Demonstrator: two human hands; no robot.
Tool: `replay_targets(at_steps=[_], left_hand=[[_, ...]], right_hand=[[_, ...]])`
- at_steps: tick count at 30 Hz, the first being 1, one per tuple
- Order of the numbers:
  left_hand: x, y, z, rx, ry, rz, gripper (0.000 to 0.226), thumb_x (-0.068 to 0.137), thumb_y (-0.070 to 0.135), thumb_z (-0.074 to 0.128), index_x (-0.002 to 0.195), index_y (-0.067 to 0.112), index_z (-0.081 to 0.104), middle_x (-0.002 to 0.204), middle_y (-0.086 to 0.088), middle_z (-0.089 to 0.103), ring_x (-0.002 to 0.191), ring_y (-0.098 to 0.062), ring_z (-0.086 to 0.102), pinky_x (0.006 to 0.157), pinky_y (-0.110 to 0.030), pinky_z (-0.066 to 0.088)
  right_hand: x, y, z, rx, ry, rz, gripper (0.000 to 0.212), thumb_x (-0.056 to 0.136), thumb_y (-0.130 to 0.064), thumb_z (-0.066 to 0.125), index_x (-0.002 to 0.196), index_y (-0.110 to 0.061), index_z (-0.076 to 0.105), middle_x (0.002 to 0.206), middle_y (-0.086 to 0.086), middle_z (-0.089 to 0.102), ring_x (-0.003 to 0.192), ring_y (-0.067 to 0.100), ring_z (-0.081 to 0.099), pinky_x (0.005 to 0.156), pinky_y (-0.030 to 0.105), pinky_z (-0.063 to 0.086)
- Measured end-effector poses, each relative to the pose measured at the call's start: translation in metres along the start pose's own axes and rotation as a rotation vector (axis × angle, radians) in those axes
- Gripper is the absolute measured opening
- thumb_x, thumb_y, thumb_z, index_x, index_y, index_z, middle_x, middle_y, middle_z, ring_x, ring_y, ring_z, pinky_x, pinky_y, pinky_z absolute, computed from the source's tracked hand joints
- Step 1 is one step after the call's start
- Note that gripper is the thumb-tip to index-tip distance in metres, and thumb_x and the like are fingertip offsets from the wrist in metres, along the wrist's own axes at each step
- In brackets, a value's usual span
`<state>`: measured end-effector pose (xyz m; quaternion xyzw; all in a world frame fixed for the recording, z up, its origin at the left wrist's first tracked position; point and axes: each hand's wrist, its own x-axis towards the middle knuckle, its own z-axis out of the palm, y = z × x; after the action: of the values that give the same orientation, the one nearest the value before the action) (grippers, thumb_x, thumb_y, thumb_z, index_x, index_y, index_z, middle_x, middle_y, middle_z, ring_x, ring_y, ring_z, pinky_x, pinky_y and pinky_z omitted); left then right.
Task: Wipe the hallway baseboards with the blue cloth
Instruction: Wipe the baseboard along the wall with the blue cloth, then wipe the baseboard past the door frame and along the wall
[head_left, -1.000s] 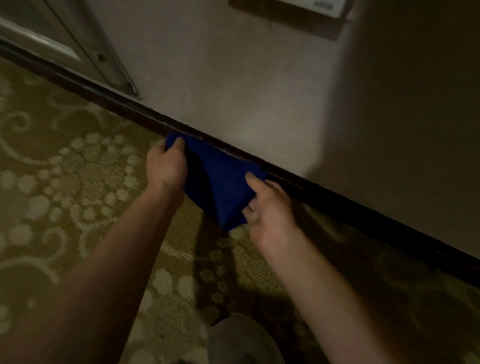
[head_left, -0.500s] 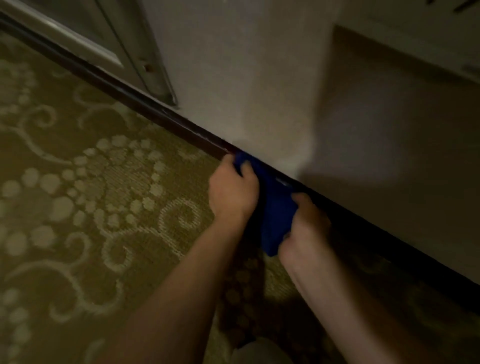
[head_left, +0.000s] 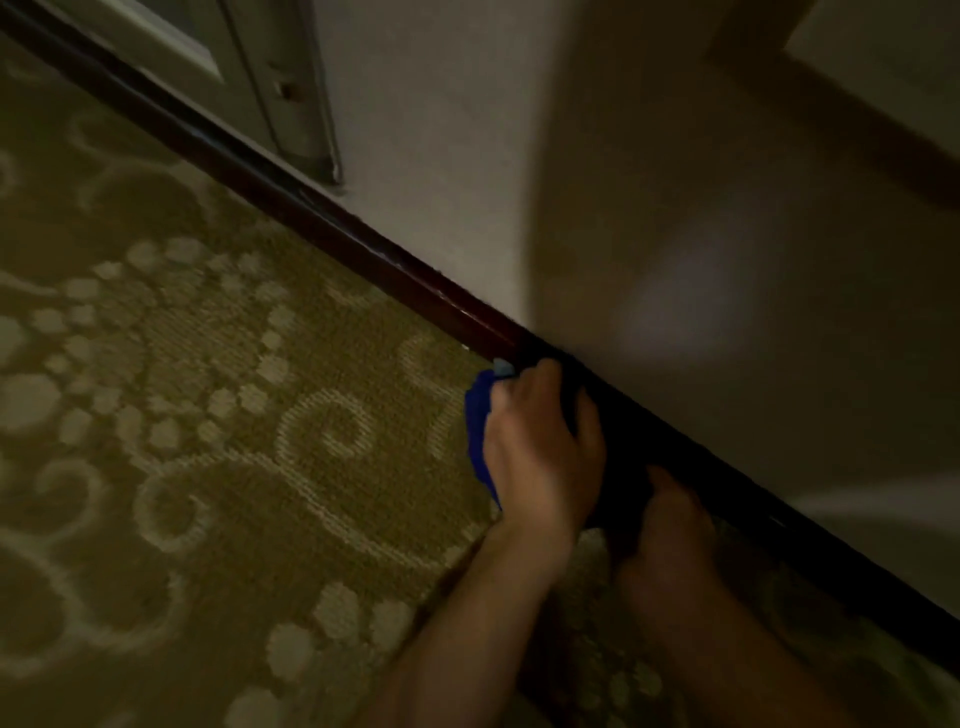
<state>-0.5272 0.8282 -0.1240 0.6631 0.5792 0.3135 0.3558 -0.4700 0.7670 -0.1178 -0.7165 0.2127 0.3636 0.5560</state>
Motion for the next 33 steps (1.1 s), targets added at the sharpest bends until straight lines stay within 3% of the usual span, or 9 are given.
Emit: replay_targets(at_steps=[3, 7, 11, 15, 18, 22, 24, 28, 33], left_hand=[[0.028, -0.013, -0.025, -0.026, 0.0, -0.007, 0.015, 0.092, 0.031, 0.049, 0.083, 0.019, 0.053, 0.08, -0.002, 0.06, 0.082, -0.023, 0.058, 0.065, -0.033, 0.043], [0.091, -0.022, -0.05, -0.183, 0.305, -0.339, 0.018, 0.096, 0.026, 0.049, 0.084, 0.013, 0.053, 0.079, -0.004, 0.056, 0.083, -0.03, 0.06, 0.073, -0.034, 0.043], [0.085, -0.013, -0.025, -0.199, 0.453, -0.347, 0.023, 0.094, 0.029, 0.043, 0.086, 0.008, 0.05, 0.086, -0.013, 0.06, 0.084, -0.035, 0.057, 0.074, -0.043, 0.045], [0.031, -0.024, -0.015, -0.249, 0.188, -0.127, 0.014, 0.096, 0.018, 0.045, 0.091, 0.008, 0.054, 0.085, -0.005, 0.058, 0.08, -0.02, 0.056, 0.072, -0.031, 0.044], [0.042, -0.043, -0.043, -0.428, -0.053, -0.21, 0.009, 0.099, 0.012, 0.048, 0.091, 0.013, 0.053, 0.078, 0.004, 0.056, 0.07, 0.001, 0.054, 0.065, -0.01, 0.041], [0.081, -0.045, -0.109, -0.721, 0.016, -0.437, 0.01, 0.093, 0.024, 0.053, 0.089, 0.018, 0.059, 0.092, -0.017, 0.064, 0.09, -0.041, 0.064, 0.082, -0.047, 0.054], [0.091, -0.042, -0.157, -0.791, 0.044, -0.51, 0.011, 0.099, 0.018, 0.05, 0.095, 0.02, 0.06, 0.098, -0.011, 0.066, 0.095, -0.033, 0.066, 0.085, -0.04, 0.056], [0.1, -0.049, -0.249, -0.681, -0.054, -0.506, 0.011, 0.1, 0.019, 0.051, 0.1, 0.017, 0.062, 0.091, 0.003, 0.066, 0.08, -0.011, 0.064, 0.065, -0.023, 0.051], [0.097, -0.053, -0.289, -0.569, -0.115, -0.59, 0.009, 0.1, 0.023, 0.053, 0.095, 0.022, 0.061, 0.095, 0.004, 0.065, 0.083, -0.009, 0.062, 0.064, -0.027, 0.048]], right_hand=[[0.001, 0.002, 0.015, 0.025, -0.066, 0.023, 0.036, 0.095, -0.015, 0.056, 0.132, -0.013, 0.06, 0.122, 0.012, 0.066, 0.102, 0.03, 0.066, 0.068, 0.036, 0.055], [-0.012, 0.001, 0.06, -0.014, -0.321, -0.005, 0.041, 0.085, -0.024, 0.072, 0.125, -0.019, 0.065, 0.12, 0.005, 0.07, 0.107, 0.025, 0.067, 0.085, 0.038, 0.056], [-0.013, -0.011, 0.066, -0.059, -0.445, -0.125, 0.03, 0.084, -0.022, 0.072, 0.113, -0.015, 0.072, 0.111, 0.008, 0.074, 0.102, 0.026, 0.071, 0.089, 0.041, 0.057], [-0.003, -0.007, 0.033, -0.192, -0.297, -0.172, 0.027, 0.088, -0.019, 0.066, 0.112, -0.01, 0.071, 0.11, 0.012, 0.073, 0.1, 0.031, 0.07, 0.082, 0.045, 0.059], [-0.007, 0.001, 0.038, -0.162, -0.272, -0.12, 0.031, 0.09, -0.021, 0.062, 0.119, -0.009, 0.066, 0.114, 0.015, 0.071, 0.102, 0.034, 0.069, 0.081, 0.049, 0.06], [-0.039, 0.002, 0.08, -0.068, -0.414, 0.008, 0.03, 0.089, -0.02, 0.063, 0.116, -0.009, 0.068, 0.117, 0.016, 0.071, 0.105, 0.032, 0.069, 0.085, 0.044, 0.058], [-0.064, -0.004, 0.1, -0.072, -0.528, 0.019, 0.021, 0.091, -0.016, 0.061, 0.109, -0.009, 0.068, 0.107, 0.012, 0.074, 0.098, 0.027, 0.07, 0.085, 0.04, 0.057], [-0.116, 0.002, 0.124, -0.133, -0.619, 0.042, 0.004, 0.093, -0.013, 0.058, 0.093, -0.011, 0.062, 0.078, 0.003, 0.066, 0.061, 0.011, 0.065, 0.055, 0.026, 0.051], [-0.166, 0.02, 0.141, -0.181, -0.456, 0.054, 0.028, 0.093, -0.014, 0.059, 0.12, -0.008, 0.063, 0.111, 0.012, 0.07, 0.094, 0.025, 0.068, 0.068, 0.033, 0.054]])
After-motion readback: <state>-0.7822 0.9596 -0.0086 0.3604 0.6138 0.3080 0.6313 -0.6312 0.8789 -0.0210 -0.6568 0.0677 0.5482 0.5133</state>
